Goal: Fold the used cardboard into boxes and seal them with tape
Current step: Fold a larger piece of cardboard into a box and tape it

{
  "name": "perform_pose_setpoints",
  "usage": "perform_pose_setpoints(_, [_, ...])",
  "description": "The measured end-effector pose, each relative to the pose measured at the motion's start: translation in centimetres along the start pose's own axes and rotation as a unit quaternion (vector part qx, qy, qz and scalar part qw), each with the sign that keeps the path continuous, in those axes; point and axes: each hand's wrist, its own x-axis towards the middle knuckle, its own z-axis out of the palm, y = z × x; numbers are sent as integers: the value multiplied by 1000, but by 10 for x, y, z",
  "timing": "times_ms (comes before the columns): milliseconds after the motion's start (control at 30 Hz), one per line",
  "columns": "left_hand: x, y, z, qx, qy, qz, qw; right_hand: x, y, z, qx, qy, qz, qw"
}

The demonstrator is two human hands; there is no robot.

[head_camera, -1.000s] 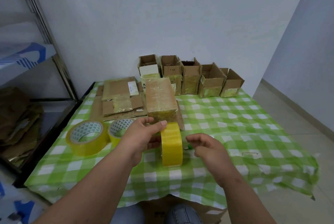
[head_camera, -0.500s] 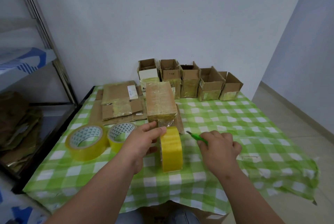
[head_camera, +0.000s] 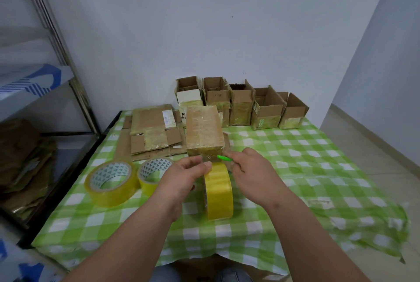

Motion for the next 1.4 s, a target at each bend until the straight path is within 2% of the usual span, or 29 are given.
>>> perform_pose_setpoints(300, [2,-3,4,-17,14,-6,1000,3,-6,-12,11,7,10,1000])
perform_pose_setpoints(833, [-2,-10,4,-55,-7,-8,998,10,-18,-11,-33,18,14,999])
perform_pose_setpoints(1400, [-1,-10,5,-58,-4,-4,998,31,-33,-20,-49,-30,11,998])
